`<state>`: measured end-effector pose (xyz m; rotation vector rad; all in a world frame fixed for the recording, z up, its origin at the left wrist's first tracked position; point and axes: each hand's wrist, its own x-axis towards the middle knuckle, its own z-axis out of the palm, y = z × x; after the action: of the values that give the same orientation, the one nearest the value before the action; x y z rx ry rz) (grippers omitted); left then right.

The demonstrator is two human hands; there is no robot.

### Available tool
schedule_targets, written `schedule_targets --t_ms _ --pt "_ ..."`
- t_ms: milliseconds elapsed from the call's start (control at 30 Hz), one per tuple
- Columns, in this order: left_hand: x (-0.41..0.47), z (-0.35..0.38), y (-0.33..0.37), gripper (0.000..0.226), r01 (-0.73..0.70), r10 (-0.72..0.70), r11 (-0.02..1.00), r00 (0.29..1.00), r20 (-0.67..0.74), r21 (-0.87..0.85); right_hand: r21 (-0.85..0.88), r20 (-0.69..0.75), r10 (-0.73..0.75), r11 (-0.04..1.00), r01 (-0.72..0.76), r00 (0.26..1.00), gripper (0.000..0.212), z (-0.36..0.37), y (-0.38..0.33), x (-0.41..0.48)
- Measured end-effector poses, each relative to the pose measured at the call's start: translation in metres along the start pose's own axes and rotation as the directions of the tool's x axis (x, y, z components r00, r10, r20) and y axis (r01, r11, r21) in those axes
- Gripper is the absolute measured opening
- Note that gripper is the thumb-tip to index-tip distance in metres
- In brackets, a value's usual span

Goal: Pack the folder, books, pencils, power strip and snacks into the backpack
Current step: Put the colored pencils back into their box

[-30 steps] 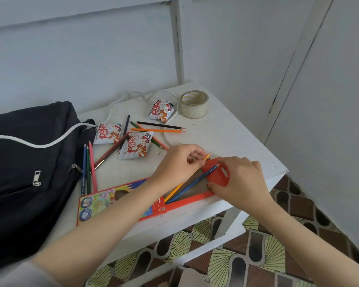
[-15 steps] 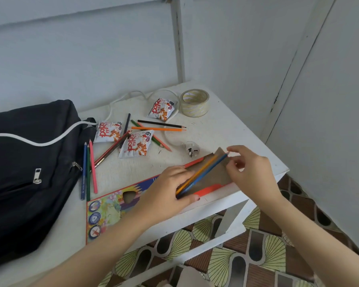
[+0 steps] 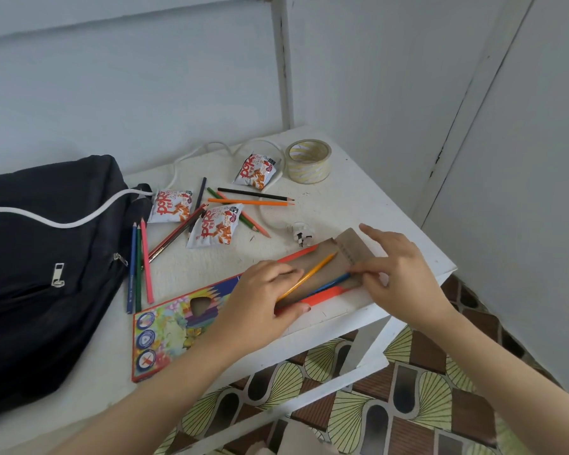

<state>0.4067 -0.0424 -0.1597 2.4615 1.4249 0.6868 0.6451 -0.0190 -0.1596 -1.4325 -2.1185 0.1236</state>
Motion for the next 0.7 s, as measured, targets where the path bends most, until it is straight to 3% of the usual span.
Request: schedule_targets --t_ms 167,267,467,600,700 --pt "0.000 0.000 0.001 0.030 -0.034 0.032 0.998 0.999 -0.039 -0.050 0.017 0.001 -0.014 1.000 0.014 1.000 0.034 0.001 -0.004 0.000" --pt "-0.001 -0.001 0.004 0.034 0.030 -0.034 0.986 0.999 -0.025 -0.161 -0.044 0.042 -0.052 0.998 0.054 0.998 0.042 0.003 -0.004 0.002" --pt "-0.002 0.000 0.002 0.029 0.005 -0.010 0.994 0.999 -0.048 -0.109 -0.001 0.129 -0.160 0.987 0.161 0.979 0.039 -0.001 -0.009 0.007" --pt "0.007 -0.013 -0.005 0.026 0.059 -0.068 0.981 0.997 -0.039 -0.186 0.243 0.121 -0.023 0.970 -0.007 0.992 0.034 -0.006 -0.020 0.036" --pt "0.032 -0.030 -0.023 0.016 0.090 -0.110 0.985 0.984 -0.140 -0.144 0.231 0.106 0.073 0.968 -0.095 0.992 0.019 0.003 -0.024 0.080"
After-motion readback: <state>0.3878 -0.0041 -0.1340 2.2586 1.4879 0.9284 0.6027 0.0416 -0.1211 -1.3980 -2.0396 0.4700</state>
